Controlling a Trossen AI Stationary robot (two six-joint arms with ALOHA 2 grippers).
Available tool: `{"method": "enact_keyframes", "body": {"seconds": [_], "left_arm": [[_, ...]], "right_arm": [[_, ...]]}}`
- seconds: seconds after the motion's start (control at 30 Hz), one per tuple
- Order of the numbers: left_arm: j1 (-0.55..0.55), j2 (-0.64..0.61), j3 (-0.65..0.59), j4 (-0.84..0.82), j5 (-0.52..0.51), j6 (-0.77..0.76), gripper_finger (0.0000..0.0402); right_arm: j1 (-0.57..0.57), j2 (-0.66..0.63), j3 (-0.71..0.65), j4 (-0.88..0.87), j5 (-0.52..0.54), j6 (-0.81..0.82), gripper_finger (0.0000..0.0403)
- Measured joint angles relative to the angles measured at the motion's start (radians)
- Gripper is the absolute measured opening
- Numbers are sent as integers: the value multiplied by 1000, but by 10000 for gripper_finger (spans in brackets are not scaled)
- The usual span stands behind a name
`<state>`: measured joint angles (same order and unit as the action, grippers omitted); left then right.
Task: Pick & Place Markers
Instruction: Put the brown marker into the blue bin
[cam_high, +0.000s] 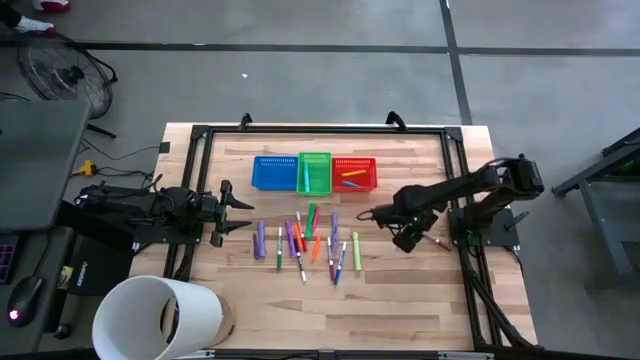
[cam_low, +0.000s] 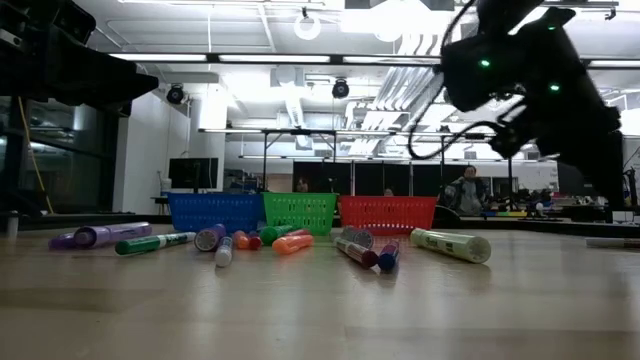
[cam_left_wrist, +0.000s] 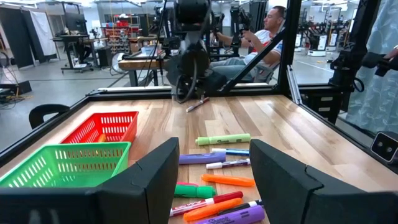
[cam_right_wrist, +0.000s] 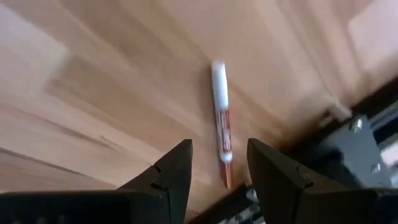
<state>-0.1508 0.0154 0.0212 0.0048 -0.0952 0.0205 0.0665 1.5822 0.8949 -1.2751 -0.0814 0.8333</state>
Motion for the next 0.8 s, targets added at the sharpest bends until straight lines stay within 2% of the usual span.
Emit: {"method": "enact_keyframes", "body": {"seconds": [0.27, 0.53, 0.8], "left_arm": [[0, 0, 0, 0, 0, 0, 195], [0, 0, 0, 0, 0, 0, 195], [0, 0, 0, 0, 1, 0, 195]], "right_arm": [[36, -12, -49, 12, -22, 83, 144], [72, -140, -123, 3, -57, 188, 144], [87, -210, -240, 138, -87, 117, 144]]}}
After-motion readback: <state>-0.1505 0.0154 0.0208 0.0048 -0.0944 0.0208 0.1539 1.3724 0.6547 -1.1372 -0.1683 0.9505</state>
